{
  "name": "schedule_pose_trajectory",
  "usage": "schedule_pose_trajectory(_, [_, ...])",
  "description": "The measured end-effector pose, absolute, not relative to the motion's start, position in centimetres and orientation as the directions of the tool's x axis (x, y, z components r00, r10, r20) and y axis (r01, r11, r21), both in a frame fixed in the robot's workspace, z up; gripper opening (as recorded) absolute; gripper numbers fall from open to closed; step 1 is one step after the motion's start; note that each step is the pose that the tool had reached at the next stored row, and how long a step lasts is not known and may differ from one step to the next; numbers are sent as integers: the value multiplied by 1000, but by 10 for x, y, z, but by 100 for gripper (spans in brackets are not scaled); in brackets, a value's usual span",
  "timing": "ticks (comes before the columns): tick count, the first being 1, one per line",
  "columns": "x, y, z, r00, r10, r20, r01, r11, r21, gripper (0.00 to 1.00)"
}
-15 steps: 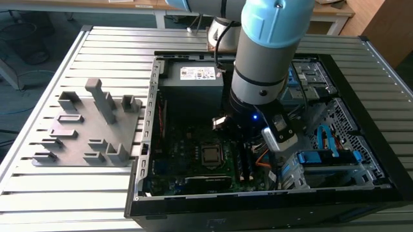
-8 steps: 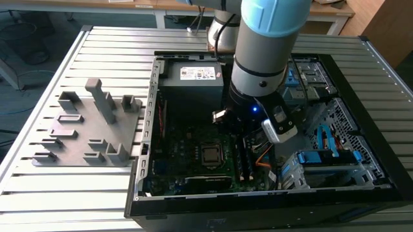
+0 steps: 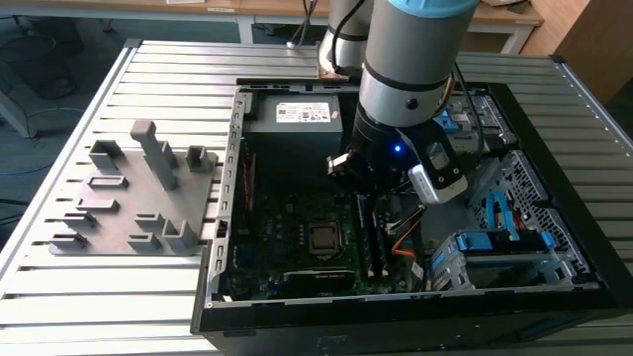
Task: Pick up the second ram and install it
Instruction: 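Press down the second ram until it locks into place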
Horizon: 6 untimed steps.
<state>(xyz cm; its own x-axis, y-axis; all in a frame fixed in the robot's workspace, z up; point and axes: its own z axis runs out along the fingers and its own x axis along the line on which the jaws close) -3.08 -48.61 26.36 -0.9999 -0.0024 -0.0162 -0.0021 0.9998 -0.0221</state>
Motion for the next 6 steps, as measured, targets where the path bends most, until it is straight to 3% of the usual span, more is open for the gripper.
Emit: schedule_pose_trajectory(6, [-31, -486, 264, -1000, -2, -16, -2, 1000, -22, 10])
